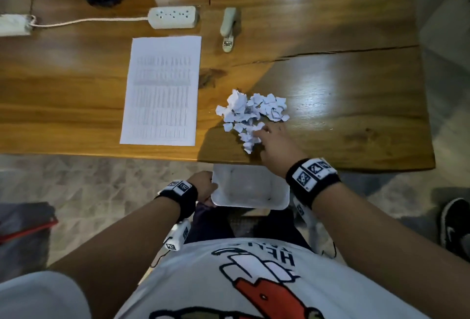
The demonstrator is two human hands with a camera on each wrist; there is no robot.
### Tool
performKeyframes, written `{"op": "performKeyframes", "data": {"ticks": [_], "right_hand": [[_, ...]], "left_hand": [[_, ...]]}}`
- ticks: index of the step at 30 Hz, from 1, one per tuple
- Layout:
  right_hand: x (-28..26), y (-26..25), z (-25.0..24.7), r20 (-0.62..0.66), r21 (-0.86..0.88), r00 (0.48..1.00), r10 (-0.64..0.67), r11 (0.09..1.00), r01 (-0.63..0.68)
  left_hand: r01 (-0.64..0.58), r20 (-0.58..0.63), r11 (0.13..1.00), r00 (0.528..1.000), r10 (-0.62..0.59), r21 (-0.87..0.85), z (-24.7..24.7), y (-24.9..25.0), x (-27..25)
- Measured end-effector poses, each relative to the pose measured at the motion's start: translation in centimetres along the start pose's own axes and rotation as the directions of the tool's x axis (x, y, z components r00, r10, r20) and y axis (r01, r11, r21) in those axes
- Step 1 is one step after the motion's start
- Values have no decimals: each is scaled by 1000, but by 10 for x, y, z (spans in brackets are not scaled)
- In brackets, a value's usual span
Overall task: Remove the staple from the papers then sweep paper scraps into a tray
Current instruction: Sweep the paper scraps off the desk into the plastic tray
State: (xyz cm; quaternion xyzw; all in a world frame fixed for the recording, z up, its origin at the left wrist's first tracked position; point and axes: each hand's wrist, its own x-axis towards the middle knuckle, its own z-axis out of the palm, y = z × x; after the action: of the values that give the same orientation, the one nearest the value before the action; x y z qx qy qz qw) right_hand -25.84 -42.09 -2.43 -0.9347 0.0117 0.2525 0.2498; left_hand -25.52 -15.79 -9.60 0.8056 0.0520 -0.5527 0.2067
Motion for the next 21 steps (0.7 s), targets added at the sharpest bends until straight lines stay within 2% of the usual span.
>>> {"op": "performKeyframes", "data": {"ticks": [2,5,7,9,12,14,16,18,21], "right_hand": [[-9,4,11,-133,116,991,7,993,9],[-7,7,10,-264,86,963,62,995,-41],[-2,5,6,-236,-11,971,41,999,-44],[-1,1,7,-138,-110,990,-41,994,26],[-13,2,16,1,-60,991,-131,990,131],[-19,2,18,-38,63,991,-131,989,133],[-16,2,17,-95,141,995,-37,989,50],[-11,0,17,-91,68,995,35,997,-28],[-12,-7,23,-40,-73,998,-56,996,53]], "left_hand": [[5,9,1000,1000,-5,-14,-3,-8,8],[-13,-4,999,1000,13,49,-7,3,-6],[-19,-15,997,1000,21,69,-6,5,-9],[-31,-20,995,999,33,97,-6,6,-13],[-34,-13,993,999,36,110,-8,5,-15],[-31,8,994,999,31,102,-9,4,-17],[-28,23,994,999,26,104,-9,2,-18],[-17,40,996,999,13,86,-8,2,-19],[11,61,1000,998,-13,30,-9,-1,-18]]}}
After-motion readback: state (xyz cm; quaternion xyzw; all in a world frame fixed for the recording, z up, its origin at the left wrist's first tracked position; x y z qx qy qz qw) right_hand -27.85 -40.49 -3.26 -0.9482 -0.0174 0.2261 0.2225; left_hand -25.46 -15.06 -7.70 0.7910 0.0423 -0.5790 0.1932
